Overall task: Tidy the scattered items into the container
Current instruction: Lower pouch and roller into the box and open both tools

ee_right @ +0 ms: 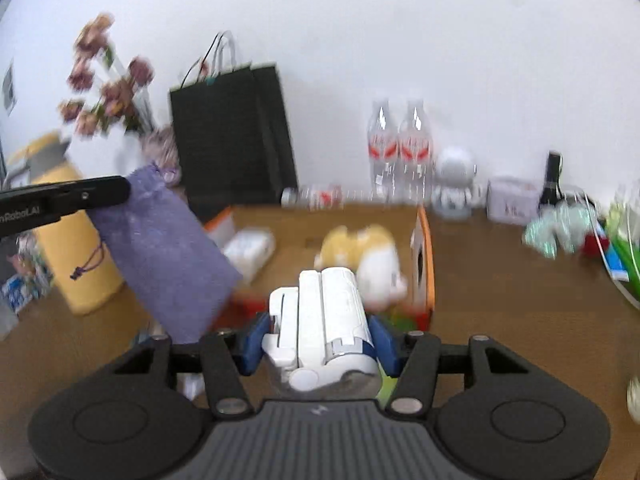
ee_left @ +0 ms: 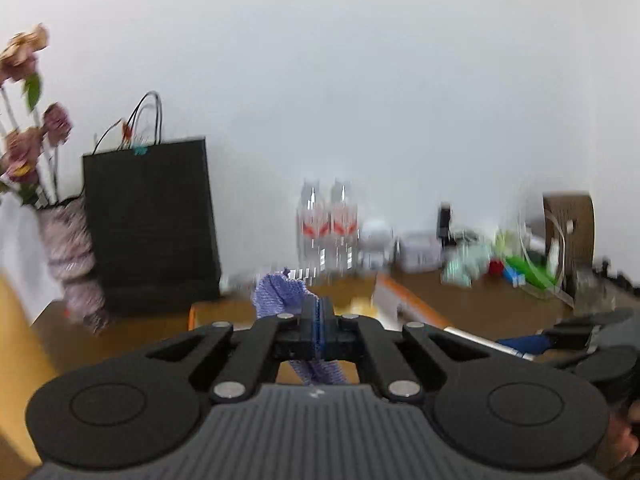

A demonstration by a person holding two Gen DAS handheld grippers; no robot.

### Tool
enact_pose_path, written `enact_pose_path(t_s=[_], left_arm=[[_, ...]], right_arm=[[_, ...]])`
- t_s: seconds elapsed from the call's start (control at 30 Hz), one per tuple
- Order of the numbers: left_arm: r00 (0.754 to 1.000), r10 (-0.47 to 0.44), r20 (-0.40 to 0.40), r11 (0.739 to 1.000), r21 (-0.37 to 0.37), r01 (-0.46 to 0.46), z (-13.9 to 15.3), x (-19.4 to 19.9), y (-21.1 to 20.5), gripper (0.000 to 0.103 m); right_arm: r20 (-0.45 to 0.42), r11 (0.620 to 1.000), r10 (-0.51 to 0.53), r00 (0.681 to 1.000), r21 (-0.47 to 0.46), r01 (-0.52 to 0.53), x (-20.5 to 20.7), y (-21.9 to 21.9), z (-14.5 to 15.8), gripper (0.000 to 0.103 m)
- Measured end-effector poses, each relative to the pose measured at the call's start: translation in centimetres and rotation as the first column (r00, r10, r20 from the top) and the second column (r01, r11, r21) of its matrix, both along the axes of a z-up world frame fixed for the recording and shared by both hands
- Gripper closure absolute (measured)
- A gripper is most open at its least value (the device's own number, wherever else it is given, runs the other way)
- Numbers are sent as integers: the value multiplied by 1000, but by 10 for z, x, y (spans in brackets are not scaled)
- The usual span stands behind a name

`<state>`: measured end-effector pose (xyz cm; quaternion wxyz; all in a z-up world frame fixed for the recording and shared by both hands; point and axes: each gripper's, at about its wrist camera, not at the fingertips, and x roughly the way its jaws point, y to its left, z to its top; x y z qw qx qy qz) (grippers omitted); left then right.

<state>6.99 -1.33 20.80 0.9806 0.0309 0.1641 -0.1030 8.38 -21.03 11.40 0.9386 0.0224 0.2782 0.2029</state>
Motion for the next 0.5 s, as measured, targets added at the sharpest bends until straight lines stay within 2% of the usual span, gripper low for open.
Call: enact_pose_path(t_s=[0.1, 0.17, 0.23, 0.33, 0.43, 0.5], left_arm=[[998, -41, -37, 998, -51, 39, -1, 54, -2, 101], [995, 2, -104, 998, -62, -8, -25, 96, -1, 101], [980, 30, -198, 997, -67, -44, -63, 135, 4, 101], [940, 86, -330, 996, -3, -92, -108, 172, 10, 101], [906, 77, -417, 997, 52, -61, -128, 184, 17, 98], [890, 88, -447, 994, 103, -46, -134, 184, 20, 94]], right_arm=[[-29, 1000, -19, 999, 24, 20, 48, 11, 7, 49], [-88, 998, -40, 995, 49, 44, 85, 19, -2, 49], [-161, 996, -55, 985, 61, 66, 118, 27, -17, 49], [-272, 996, -67, 960, 45, 82, 154, 44, -46, 49], [-320, 996, -81, 944, 1, 86, 170, 63, -67, 49], [-341, 995, -100, 935, -15, 101, 177, 73, -78, 49]])
